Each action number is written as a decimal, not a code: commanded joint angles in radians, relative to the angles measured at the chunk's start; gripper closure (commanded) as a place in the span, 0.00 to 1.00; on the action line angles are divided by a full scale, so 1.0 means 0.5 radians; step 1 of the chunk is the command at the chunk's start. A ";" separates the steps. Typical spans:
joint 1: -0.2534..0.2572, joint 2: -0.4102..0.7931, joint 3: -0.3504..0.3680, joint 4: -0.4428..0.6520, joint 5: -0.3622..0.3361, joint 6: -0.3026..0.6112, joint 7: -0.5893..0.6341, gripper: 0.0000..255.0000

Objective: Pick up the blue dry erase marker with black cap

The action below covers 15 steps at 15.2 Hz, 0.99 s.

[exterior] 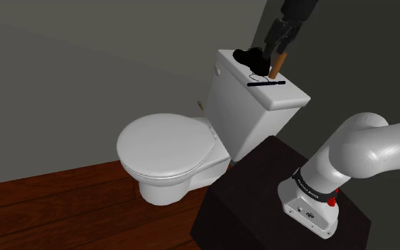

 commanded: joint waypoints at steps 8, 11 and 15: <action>0.212 0.035 -0.509 -0.206 -0.294 0.174 -1.181 0.00; 0.309 0.148 -0.731 -0.209 -0.415 0.270 -1.684 0.00; 0.468 0.379 -1.022 -0.148 -0.533 0.418 -2.351 0.00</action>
